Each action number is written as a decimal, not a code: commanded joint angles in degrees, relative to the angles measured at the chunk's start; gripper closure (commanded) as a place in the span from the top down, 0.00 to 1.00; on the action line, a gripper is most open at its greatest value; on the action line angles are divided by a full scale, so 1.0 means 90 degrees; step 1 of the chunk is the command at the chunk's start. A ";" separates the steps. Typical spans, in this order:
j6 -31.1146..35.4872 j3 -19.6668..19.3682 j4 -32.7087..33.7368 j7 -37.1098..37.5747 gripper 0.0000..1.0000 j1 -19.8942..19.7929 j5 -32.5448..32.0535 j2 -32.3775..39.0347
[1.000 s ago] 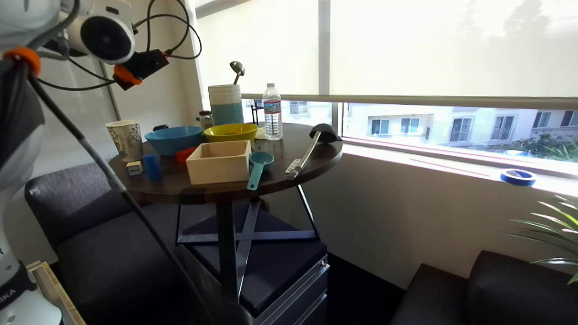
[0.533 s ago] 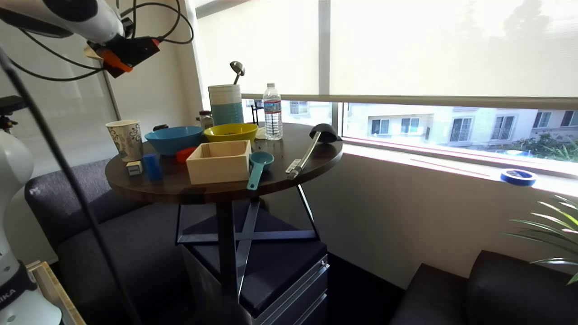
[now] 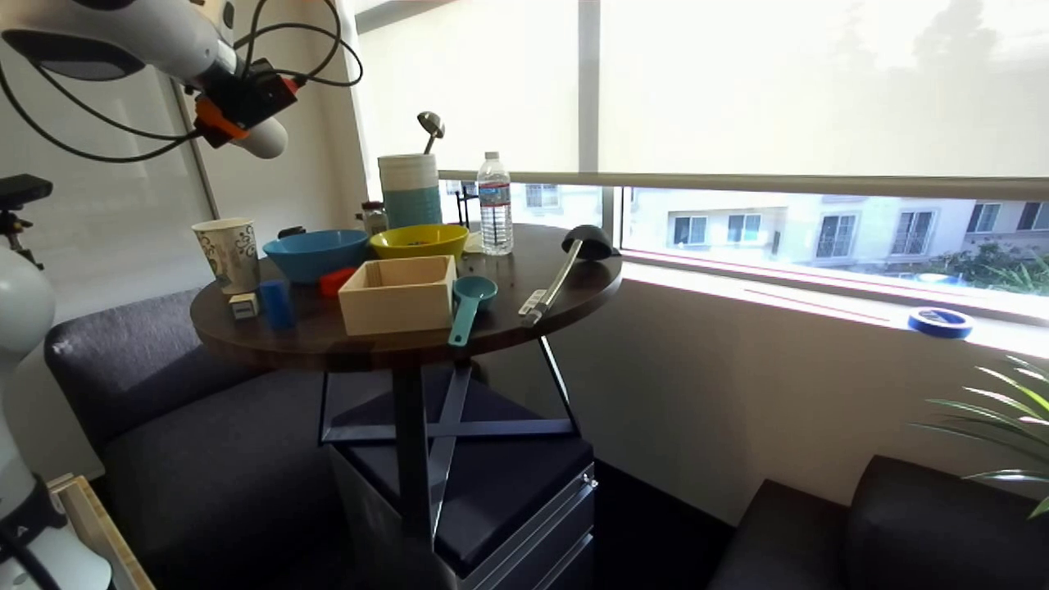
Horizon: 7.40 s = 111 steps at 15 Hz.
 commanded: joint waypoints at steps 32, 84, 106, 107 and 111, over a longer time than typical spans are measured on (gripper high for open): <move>0.0247 0.3513 -0.0517 0.3796 0.05 -0.4756 -0.0687 0.0979; -0.2925 0.1714 0.1930 1.2046 0.05 -0.8010 -0.7817 0.3237; -0.4925 0.1532 0.3492 1.3137 0.17 -0.8078 -0.7617 0.4924; -0.4992 0.1536 0.3533 1.3118 0.40 -0.8073 -0.7609 0.4943; -0.4480 0.1594 0.3515 1.3021 0.59 -0.8015 -0.7702 0.4803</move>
